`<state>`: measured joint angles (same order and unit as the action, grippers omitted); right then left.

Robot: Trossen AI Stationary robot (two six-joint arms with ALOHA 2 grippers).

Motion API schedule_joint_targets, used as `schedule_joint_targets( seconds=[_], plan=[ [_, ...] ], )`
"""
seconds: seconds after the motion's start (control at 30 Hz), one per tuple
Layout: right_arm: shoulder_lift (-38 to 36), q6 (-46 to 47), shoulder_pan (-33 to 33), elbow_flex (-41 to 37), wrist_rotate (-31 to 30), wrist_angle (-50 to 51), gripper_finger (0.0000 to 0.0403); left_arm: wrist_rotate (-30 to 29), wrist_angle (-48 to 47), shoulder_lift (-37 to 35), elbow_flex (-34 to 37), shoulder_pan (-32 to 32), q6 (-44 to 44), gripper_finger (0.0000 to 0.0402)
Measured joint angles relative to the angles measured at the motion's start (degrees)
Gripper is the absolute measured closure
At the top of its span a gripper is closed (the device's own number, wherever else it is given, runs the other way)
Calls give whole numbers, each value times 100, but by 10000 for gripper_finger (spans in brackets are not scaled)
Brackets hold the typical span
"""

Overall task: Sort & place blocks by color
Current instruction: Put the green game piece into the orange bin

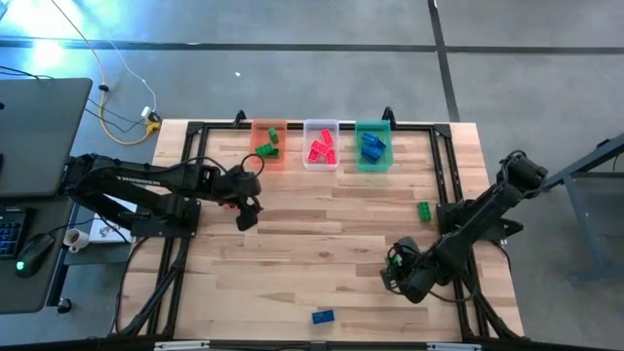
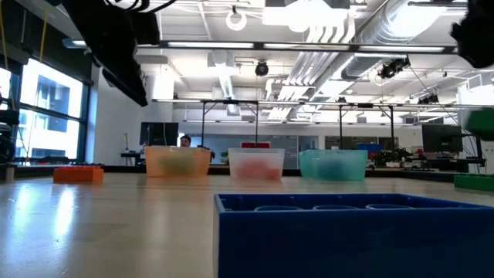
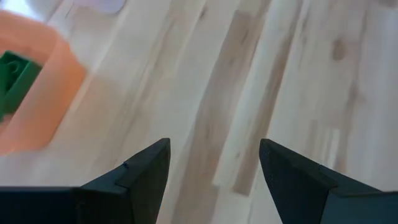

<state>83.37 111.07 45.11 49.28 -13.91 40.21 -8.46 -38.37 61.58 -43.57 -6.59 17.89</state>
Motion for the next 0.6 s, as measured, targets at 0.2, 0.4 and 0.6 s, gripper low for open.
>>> schedule_joint_targets(
  seconds=[0.2, 0.4, 0.6],
  plan=[
    [-2, -898, -354, 338, -408, 14, 288, 96, 387, 0, 0, 0, 0, 165],
    [-7, -2083, -770, 696, -855, -224, 288, 96, 646, 0, 0, 0, -2, 165],
    [-11, -3431, -1193, 993, -1232, -656, 288, 93, 930, 0, 0, 59, -58, 165]
  ],
)
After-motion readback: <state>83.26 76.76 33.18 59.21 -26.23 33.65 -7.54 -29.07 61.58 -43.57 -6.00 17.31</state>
